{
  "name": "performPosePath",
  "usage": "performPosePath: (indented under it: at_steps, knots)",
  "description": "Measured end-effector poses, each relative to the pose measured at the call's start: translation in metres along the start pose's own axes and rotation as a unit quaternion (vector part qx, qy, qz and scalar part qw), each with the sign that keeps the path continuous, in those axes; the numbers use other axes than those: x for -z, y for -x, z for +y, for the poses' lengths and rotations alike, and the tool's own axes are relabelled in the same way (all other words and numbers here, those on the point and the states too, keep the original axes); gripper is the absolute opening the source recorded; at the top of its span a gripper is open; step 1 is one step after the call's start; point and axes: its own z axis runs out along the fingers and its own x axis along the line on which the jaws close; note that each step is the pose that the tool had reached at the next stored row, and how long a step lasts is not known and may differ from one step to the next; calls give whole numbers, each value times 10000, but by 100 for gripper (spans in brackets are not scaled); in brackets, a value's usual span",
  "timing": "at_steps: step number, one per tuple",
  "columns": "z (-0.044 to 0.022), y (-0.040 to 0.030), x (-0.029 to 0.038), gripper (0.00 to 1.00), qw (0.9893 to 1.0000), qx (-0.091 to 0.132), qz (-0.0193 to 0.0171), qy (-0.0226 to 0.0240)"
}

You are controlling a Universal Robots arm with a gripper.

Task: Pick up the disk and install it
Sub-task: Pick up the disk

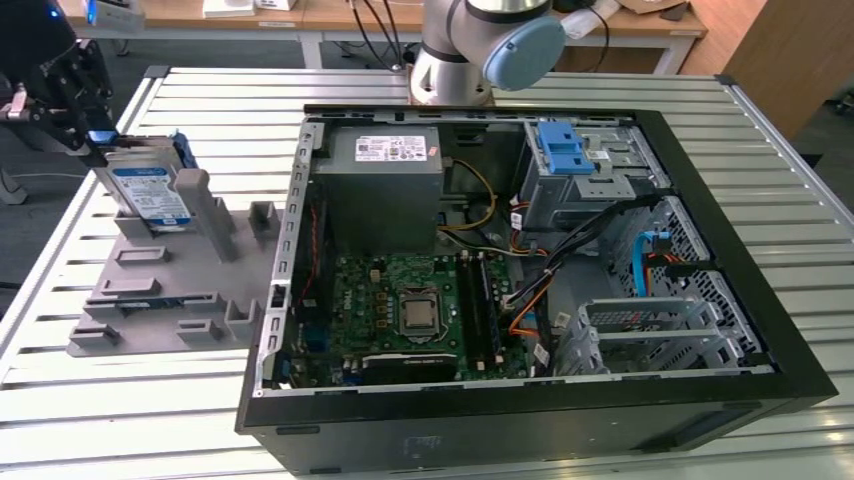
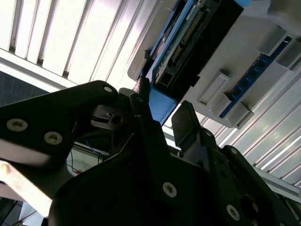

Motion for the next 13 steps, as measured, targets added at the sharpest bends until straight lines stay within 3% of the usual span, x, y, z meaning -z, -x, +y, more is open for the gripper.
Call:
performPosePath:
  at_steps: [1, 8, 9, 13]
  knots:
    - [0, 0, -3, 46, 10000, 0, 0, 0]
    - [0, 0, -22, 45, 10000, 0, 0, 0]
    - [0, 0, -24, 38, 10000, 0, 0, 0]
    - [0, 0, -31, 38, 10000, 0, 0, 0]
